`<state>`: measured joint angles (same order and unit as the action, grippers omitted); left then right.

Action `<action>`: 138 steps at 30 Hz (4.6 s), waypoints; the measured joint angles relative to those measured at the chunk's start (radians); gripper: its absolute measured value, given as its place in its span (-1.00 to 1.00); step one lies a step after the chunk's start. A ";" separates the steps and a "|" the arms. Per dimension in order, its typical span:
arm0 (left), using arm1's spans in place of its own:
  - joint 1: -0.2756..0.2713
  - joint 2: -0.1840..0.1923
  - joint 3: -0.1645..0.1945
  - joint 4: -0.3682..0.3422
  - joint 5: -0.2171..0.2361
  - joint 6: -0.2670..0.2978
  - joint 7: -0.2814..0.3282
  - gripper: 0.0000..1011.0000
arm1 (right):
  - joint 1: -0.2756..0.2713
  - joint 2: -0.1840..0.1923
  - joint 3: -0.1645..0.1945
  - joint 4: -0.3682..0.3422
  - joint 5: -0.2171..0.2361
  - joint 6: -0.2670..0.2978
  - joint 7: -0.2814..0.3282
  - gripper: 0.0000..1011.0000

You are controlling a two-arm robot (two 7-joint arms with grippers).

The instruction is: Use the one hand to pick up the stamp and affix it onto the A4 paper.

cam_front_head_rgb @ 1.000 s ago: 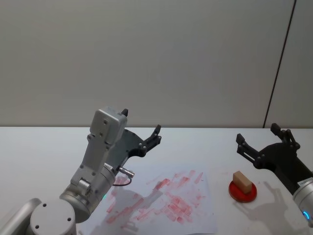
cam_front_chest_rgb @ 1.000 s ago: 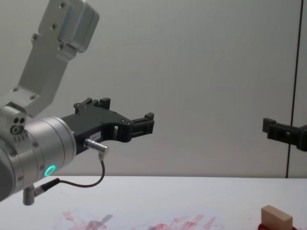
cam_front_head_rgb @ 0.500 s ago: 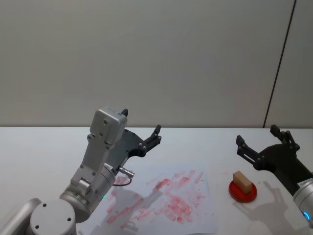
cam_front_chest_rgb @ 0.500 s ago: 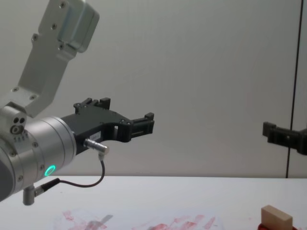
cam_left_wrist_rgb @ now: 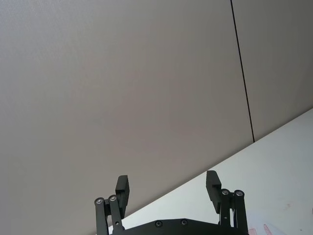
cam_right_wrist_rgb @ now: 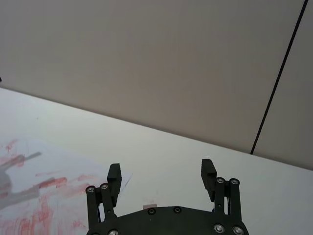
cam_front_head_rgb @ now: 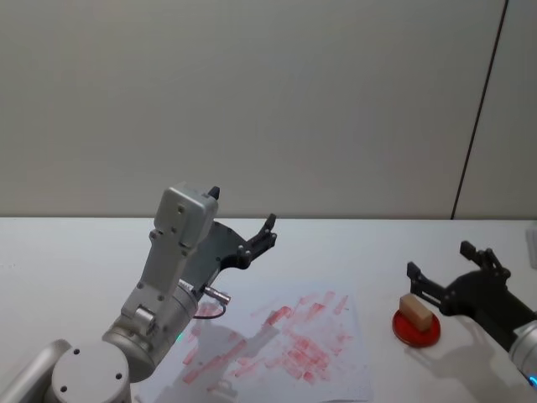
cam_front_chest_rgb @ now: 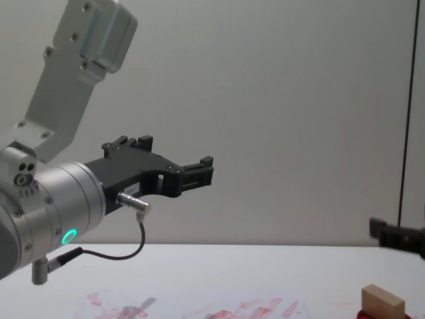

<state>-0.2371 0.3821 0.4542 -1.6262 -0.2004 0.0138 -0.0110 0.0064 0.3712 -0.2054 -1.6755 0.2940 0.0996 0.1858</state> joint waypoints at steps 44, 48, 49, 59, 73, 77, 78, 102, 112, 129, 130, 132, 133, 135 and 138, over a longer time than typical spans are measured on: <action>0.000 0.000 0.000 0.000 0.000 0.000 0.000 0.98 | 0.112 -0.044 -0.041 0.262 -0.100 0.038 0.160 0.42; 0.000 0.000 0.000 0.000 0.000 0.000 0.000 0.98 | 0.114 -0.047 -0.043 0.269 -0.102 0.038 0.160 0.18; 0.000 0.000 0.000 0.000 0.000 0.000 0.000 0.98 | 0.115 -0.047 -0.044 0.270 -0.102 0.038 0.160 0.17; 0.000 0.000 0.000 0.000 0.000 0.000 0.000 0.98 | 0.117 -0.049 -0.046 0.276 -0.110 0.021 0.156 -0.49; 0.000 0.000 0.000 0.000 0.000 0.000 0.000 0.98 | 0.111 -0.052 -0.058 0.238 -0.137 -0.031 0.165 -0.57; 0.000 0.000 0.000 0.000 0.000 0.000 0.000 0.98 | 0.113 -0.059 -0.067 0.226 -0.146 -0.038 0.177 -0.57; 0.000 0.000 0.000 0.000 0.000 0.000 0.000 0.98 | 0.114 -0.061 -0.069 0.224 -0.147 -0.040 0.179 -0.57; 0.000 0.000 0.000 0.000 0.000 0.000 0.000 0.98 | 0.181 -0.136 -0.127 0.287 -0.220 -0.027 0.221 -0.57; 0.000 0.000 0.000 0.000 0.000 0.000 0.000 0.98 | 0.204 -0.155 -0.139 0.336 -0.235 -0.011 0.228 -0.57; 0.000 0.000 0.000 0.000 0.000 0.000 0.000 0.98 | 0.226 -0.169 -0.147 0.390 -0.249 0.009 0.233 -0.57; 0.000 0.000 0.000 0.000 0.000 0.000 0.000 0.98 | 0.227 -0.169 -0.147 0.391 -0.250 0.010 0.233 -0.57; 0.000 0.000 0.000 0.000 0.000 0.000 0.000 0.98 | 0.228 -0.170 -0.148 0.394 -0.251 0.011 0.234 -0.57; 0.000 0.000 0.000 0.000 0.000 0.000 0.000 0.98 | 0.229 -0.170 -0.148 0.396 -0.251 0.011 0.235 -0.57; 0.000 0.000 0.000 0.000 0.000 0.000 0.000 0.98 | 0.230 -0.170 -0.148 0.398 -0.253 0.012 0.236 -0.57; 0.000 0.000 0.000 0.000 0.000 0.000 0.000 0.98 | 0.231 -0.170 -0.148 0.400 -0.254 0.013 0.238 -0.57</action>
<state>-0.2371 0.3821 0.4542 -1.6262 -0.2004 0.0139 -0.0109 0.2379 0.2012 -0.3536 -1.2758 0.0400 0.1129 0.4238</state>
